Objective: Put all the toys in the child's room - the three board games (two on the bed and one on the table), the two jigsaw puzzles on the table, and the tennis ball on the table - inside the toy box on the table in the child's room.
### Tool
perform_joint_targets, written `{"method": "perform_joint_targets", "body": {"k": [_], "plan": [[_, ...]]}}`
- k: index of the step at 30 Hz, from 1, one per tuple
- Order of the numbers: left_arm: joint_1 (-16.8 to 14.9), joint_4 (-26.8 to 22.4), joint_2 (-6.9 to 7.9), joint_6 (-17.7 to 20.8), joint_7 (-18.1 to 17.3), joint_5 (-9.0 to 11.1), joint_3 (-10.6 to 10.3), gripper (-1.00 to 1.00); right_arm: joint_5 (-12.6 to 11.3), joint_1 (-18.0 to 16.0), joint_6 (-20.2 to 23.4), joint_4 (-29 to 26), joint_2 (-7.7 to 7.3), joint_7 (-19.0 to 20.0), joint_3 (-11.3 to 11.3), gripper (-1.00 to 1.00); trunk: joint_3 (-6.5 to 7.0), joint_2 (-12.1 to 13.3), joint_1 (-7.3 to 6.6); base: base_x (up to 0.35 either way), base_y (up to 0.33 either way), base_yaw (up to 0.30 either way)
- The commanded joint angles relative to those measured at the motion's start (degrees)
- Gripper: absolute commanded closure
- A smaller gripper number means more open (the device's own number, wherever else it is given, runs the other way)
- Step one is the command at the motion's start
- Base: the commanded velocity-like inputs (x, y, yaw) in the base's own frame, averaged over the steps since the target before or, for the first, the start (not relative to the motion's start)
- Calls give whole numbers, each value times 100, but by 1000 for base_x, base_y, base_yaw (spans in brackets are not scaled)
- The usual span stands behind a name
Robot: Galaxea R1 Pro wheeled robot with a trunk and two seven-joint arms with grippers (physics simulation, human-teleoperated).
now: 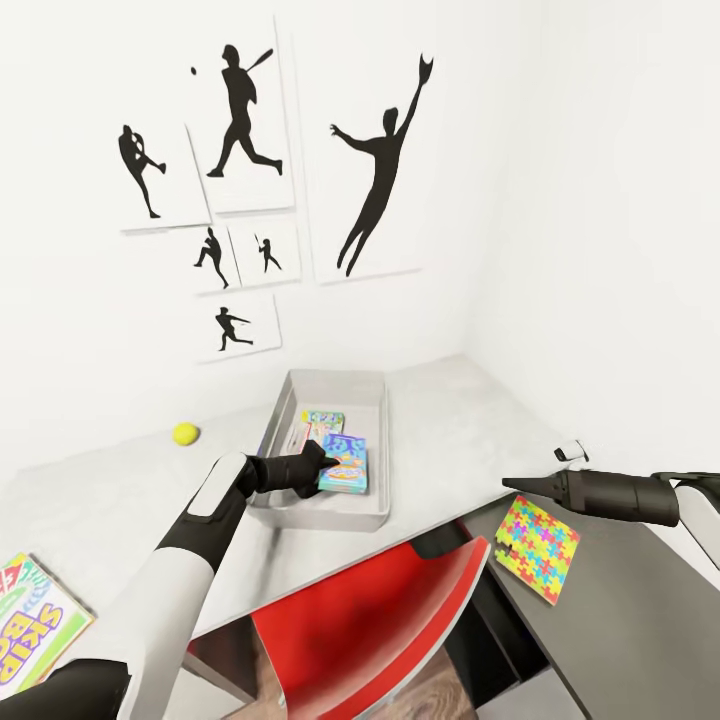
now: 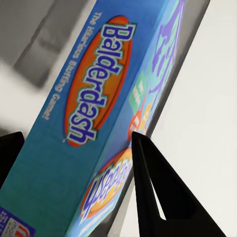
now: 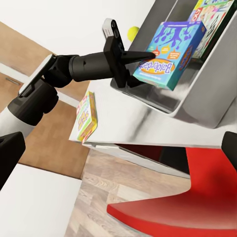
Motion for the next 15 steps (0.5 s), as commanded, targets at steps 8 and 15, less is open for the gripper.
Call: {"method": "perform_joint_targets", "body": {"k": [8,15], "plan": [[-35,-7,-20,78,37,43,-3,100,0,-7,19,2,-4,17,5,-100,-18,-12,3,0,0,0],[-69,-7,-34,98,39,41,-16,100,0,-7,19,2,-6,17,0,-100,-19,-12,3,0,0,0]]}}
